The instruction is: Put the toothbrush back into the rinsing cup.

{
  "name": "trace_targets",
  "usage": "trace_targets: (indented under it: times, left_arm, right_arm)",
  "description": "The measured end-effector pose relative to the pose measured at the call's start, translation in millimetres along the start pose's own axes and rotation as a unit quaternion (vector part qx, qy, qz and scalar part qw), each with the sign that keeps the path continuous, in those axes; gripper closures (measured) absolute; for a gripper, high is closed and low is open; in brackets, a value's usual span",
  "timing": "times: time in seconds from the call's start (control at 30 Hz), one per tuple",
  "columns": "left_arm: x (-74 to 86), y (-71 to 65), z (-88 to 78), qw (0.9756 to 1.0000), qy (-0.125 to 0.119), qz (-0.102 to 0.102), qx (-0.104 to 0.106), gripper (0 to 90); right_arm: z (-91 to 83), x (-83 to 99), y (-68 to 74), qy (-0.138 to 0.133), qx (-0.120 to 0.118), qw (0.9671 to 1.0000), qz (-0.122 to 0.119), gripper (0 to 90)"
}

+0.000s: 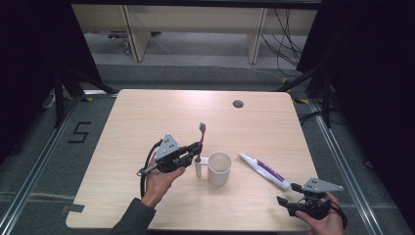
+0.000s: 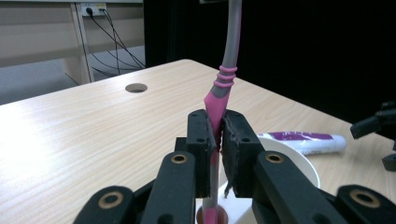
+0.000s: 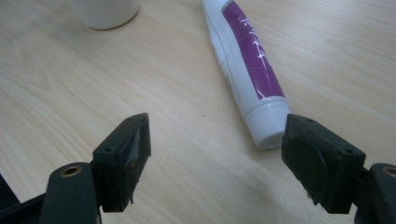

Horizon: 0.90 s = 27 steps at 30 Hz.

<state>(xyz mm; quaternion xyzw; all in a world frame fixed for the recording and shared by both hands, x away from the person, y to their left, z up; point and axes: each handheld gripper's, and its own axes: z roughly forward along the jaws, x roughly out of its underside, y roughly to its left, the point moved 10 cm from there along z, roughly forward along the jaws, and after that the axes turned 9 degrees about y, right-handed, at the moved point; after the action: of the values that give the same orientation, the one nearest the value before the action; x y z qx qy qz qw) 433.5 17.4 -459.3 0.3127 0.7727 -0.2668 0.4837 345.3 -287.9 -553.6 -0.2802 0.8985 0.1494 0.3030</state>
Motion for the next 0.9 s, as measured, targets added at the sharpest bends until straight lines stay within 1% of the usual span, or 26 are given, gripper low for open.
trace_targets:
  times: [0.1,0.17,0.23,0.27,0.47,0.63,0.67,0.7,0.73,0.83,0.87,0.9]
  left_arm:
    - [4.7,-1.5,-1.0,1.0000,0.006,0.000,0.003,81.1]
    - [10.6,-2.1,-1.3,0.9999,0.014,0.002,0.004,81.1]
    - [12.5,-2.2,-0.8,0.9999,0.015,0.003,0.007,81.1]
    - [14.7,-1.8,-0.9,0.9998,0.019,0.000,0.004,81.0]
    - [24.1,-0.2,1.4,0.9995,0.031,-0.003,0.007,80.9]
    - [25.6,-1.2,2.5,0.9993,0.036,-0.003,0.009,80.6]
    - [26.2,-1.6,3.0,0.9992,0.039,-0.001,0.014,80.4]
    - [26.2,-1.6,3.0,0.9992,0.039,-0.001,0.014,80.1]
    - [26.4,-2.4,3.7,0.9991,0.038,-0.002,0.020,80.1]
    - [28.4,-1.2,4.0,0.9989,0.044,-0.003,0.017,78.6]
    - [28.5,-1.0,4.0,0.9989,0.043,-0.006,0.017,76.5]
    - [28.3,-0.9,3.8,0.9989,0.042,-0.008,0.017,72.5]
  right_arm:
    - [-0.1,0.3,0.4,0.000,-0.001,1.0000,0.001,24.8]
    - [-0.1,-0.2,0.0,-0.001,0.000,1.0000,0.000,24.8]
    - [-0.1,0.1,-0.2,0.000,0.001,1.0000,0.000,24.8]
    - [-0.1,0.3,0.2,0.000,0.000,1.0000,0.001,24.8]
    - [-0.2,1.2,0.5,0.005,0.000,1.0000,0.001,24.8]
    - [-0.1,1.2,0.3,0.005,-0.001,1.0000,0.000,24.7]
    - [-0.3,1.2,0.7,0.005,-0.001,1.0000,0.001,24.8]
    - [-0.3,1.2,0.7,0.005,-0.001,1.0000,0.001,24.8]
    - [-0.2,0.7,0.7,0.004,-0.001,1.0000,-0.001,24.8]
    - [0.0,1.1,0.7,0.004,-0.001,1.0000,-0.001,24.7]
    - [-0.2,0.9,0.8,0.004,-0.001,1.0000,-0.001,24.8]
    - [-0.4,0.6,0.7,0.003,-0.001,1.0000,-0.001,24.8]
